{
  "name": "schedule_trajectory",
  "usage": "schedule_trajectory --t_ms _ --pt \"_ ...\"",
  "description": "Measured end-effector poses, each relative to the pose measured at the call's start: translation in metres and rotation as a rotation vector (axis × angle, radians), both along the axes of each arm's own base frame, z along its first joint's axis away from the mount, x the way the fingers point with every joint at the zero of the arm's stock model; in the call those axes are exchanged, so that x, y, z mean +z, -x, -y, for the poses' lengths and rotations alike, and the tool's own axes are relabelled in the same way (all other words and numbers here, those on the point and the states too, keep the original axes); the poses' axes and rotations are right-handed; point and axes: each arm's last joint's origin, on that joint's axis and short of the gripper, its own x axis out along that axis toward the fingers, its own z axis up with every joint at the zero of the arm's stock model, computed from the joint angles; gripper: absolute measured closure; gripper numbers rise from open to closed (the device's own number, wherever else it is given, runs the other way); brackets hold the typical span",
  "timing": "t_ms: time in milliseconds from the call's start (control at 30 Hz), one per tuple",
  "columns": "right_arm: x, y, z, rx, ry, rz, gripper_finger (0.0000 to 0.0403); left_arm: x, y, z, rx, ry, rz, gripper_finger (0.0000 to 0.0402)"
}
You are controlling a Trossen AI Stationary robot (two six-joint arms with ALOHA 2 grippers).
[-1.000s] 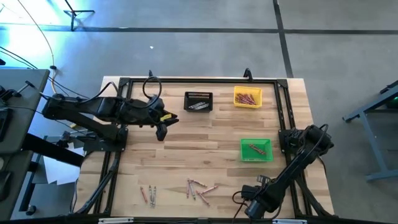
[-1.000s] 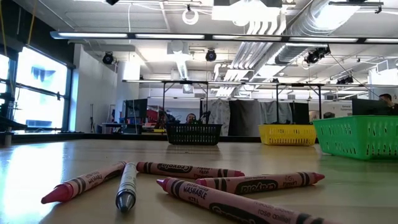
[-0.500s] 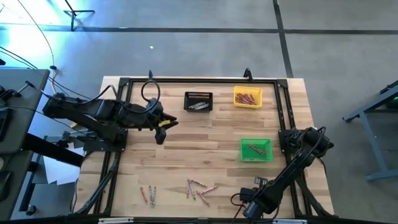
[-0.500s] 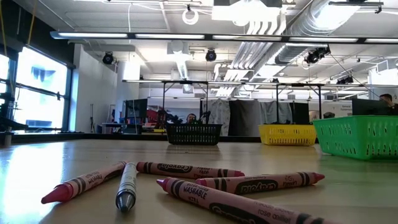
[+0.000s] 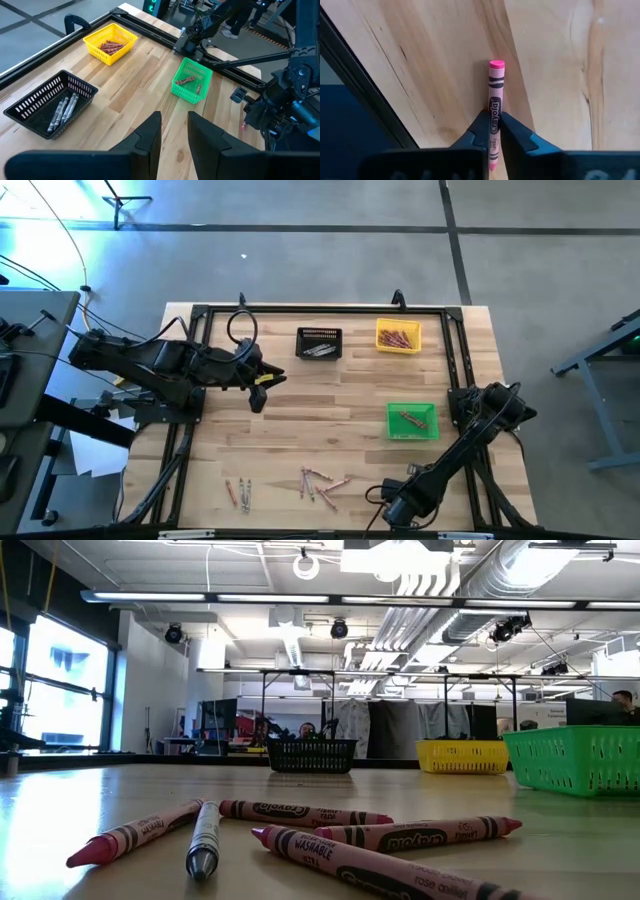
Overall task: Sort crayons
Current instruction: Put the pink crayon into the green basket
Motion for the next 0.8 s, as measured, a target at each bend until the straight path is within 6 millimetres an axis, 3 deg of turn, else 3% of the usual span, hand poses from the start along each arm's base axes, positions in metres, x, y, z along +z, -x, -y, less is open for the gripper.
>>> schedule_trajectory --t_ms 433,800 --pt "0.013 -0.003 0.007 -0.027 -0.01 0.032 0.0388 -0.007 0.004 -0.001 -0.001 -0.019 -0.083 0.0321" --pt "0.055 0.0 0.019 -0.105 -0.022 0.153 0.0392 -0.008 0.005 -0.001 -0.018 -0.04 -0.103 0.0321"
